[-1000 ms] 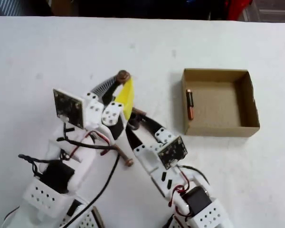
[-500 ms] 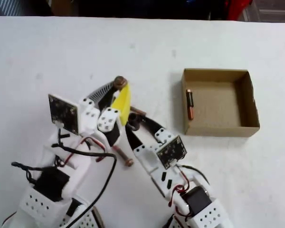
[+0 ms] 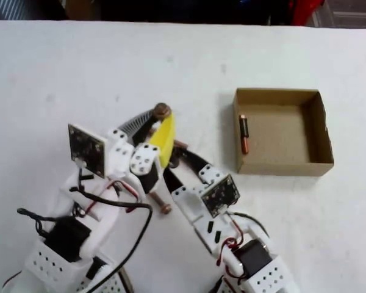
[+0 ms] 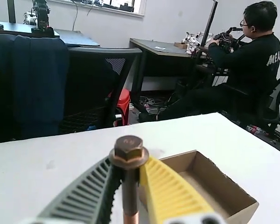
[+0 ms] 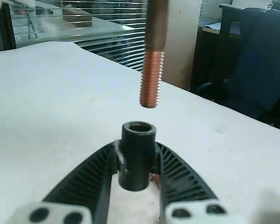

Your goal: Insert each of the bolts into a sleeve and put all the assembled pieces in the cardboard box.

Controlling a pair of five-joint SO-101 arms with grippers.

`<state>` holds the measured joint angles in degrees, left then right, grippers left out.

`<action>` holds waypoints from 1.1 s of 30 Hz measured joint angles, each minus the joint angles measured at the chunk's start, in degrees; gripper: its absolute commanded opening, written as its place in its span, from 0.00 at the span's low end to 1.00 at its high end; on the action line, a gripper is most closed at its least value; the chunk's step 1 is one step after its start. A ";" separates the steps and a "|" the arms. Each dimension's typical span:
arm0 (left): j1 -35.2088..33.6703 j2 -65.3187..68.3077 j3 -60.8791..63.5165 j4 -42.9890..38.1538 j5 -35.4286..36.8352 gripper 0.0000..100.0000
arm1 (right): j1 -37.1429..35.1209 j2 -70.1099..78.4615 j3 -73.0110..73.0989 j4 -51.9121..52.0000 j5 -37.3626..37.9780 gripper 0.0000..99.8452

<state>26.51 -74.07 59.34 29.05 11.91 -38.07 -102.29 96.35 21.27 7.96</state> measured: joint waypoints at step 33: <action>0.62 -0.18 2.46 2.99 0.18 0.02 | -0.09 0.00 0.00 0.00 0.00 0.02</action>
<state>27.12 -74.24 61.80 32.04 12.09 -38.15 -102.29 96.35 21.27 7.96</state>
